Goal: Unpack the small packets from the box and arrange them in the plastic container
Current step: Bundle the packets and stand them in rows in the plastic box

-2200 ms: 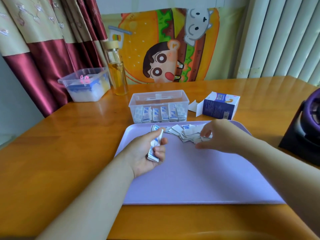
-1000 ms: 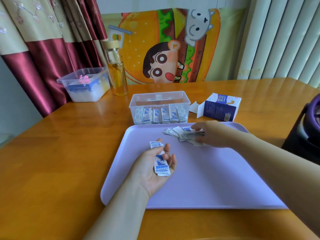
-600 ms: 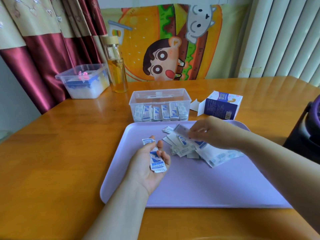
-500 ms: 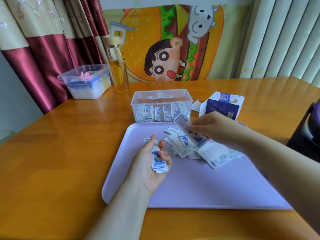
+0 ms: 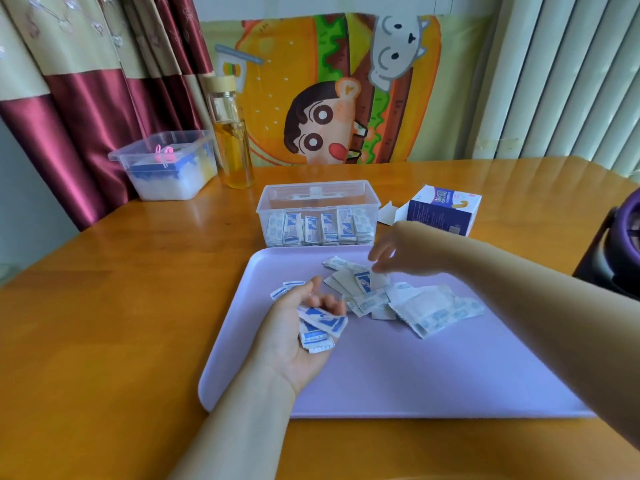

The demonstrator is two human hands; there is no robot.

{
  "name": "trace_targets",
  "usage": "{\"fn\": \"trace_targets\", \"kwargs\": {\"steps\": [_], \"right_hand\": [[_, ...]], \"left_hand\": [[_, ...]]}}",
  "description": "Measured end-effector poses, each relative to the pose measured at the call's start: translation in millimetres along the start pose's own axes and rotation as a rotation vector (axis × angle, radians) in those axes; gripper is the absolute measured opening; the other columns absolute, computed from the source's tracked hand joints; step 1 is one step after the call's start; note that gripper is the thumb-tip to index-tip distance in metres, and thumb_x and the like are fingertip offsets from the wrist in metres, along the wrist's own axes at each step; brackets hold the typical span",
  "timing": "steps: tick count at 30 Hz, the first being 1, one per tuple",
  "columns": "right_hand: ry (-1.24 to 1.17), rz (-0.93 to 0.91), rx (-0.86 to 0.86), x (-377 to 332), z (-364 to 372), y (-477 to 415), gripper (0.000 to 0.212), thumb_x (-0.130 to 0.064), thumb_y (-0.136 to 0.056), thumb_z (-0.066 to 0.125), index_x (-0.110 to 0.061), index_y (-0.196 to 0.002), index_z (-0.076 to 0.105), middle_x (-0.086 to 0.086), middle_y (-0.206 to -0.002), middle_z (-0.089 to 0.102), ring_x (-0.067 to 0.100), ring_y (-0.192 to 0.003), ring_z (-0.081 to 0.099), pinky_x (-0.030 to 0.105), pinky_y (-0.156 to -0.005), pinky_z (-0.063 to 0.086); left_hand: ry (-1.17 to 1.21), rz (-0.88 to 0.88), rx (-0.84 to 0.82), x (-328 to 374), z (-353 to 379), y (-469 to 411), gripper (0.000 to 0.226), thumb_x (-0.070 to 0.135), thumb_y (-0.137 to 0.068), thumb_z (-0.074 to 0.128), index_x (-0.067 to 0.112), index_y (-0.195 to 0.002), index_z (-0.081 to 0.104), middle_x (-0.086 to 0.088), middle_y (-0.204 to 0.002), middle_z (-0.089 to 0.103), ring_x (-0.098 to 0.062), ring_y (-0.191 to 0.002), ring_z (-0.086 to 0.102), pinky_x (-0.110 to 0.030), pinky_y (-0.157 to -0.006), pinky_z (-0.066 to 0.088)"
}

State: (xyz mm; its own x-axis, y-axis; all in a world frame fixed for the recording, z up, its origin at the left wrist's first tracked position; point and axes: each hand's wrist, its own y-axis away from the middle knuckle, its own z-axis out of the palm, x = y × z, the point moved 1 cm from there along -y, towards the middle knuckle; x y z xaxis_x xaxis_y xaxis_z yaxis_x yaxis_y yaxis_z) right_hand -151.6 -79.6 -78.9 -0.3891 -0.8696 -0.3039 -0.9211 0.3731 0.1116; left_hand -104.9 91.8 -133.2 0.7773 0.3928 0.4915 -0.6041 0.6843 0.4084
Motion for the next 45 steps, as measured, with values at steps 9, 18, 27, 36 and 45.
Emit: {"fn": "trace_targets", "kwargs": {"steps": [9,18,27,36,45], "right_hand": [[0.154,0.003,-0.271,-1.7,13.3,-31.7,0.03,-0.035,-0.083,0.067,-0.016,-0.107,0.068,0.006,-0.104,0.068,0.013,-0.081,0.056,0.021,-0.069,0.039],[-0.056,0.126,-0.412,-0.1,7.1,-28.3,0.056,-0.018,-0.072,0.081,-0.021,-0.118,0.048,0.013,-0.111,0.062,0.015,-0.073,0.059,0.028,-0.078,0.056],[-0.119,0.083,-0.311,14.8,1.8,-23.5,0.049,-0.017,-0.071,0.081,-0.024,-0.112,0.056,0.005,-0.099,0.068,0.02,-0.085,0.065,0.029,-0.079,0.054],[-0.263,-0.186,0.525,-6.0,-30.6,-2.3,0.016,-0.009,-0.076,0.075,-0.017,-0.074,0.062,-0.013,-0.066,0.057,0.0,-0.062,0.055,0.003,-0.054,0.042],[-0.369,-0.507,-0.003,-67.8,17.0,43.9,0.011,-0.028,-0.081,0.072,-0.017,-0.081,0.069,-0.008,-0.078,0.07,0.001,-0.072,0.063,0.012,-0.071,0.048]], "left_hand": [[0.014,-0.034,-0.019,2.4,-2.6,1.2,0.02,0.03,-0.089,0.058,0.013,-0.099,0.051,-0.005,-0.068,0.052,-0.006,-0.042,0.041,-0.012,-0.036,0.035],[0.027,-0.048,0.015,2.4,-5.4,-1.0,0.014,0.023,-0.091,0.056,0.01,-0.095,0.053,-0.006,-0.068,0.054,-0.007,-0.041,0.042,-0.011,-0.037,0.034],[0.018,-0.049,0.02,3.4,-5.8,0.6,0.011,0.02,-0.092,0.055,0.01,-0.095,0.052,-0.006,-0.067,0.055,-0.007,-0.04,0.043,-0.012,-0.036,0.036],[0.029,0.098,0.065,4.5,-3.4,-2.7,0.013,0.026,-0.093,0.054,0.013,-0.095,0.056,0.001,-0.065,0.051,-0.005,-0.039,0.038,-0.011,-0.036,0.035],[-0.019,0.077,-0.07,5.1,-1.0,3.3,0.036,0.026,-0.1,0.04,0.007,-0.128,0.052,-0.008,-0.093,0.074,-0.017,-0.075,0.073,-0.033,-0.074,0.051]]}}
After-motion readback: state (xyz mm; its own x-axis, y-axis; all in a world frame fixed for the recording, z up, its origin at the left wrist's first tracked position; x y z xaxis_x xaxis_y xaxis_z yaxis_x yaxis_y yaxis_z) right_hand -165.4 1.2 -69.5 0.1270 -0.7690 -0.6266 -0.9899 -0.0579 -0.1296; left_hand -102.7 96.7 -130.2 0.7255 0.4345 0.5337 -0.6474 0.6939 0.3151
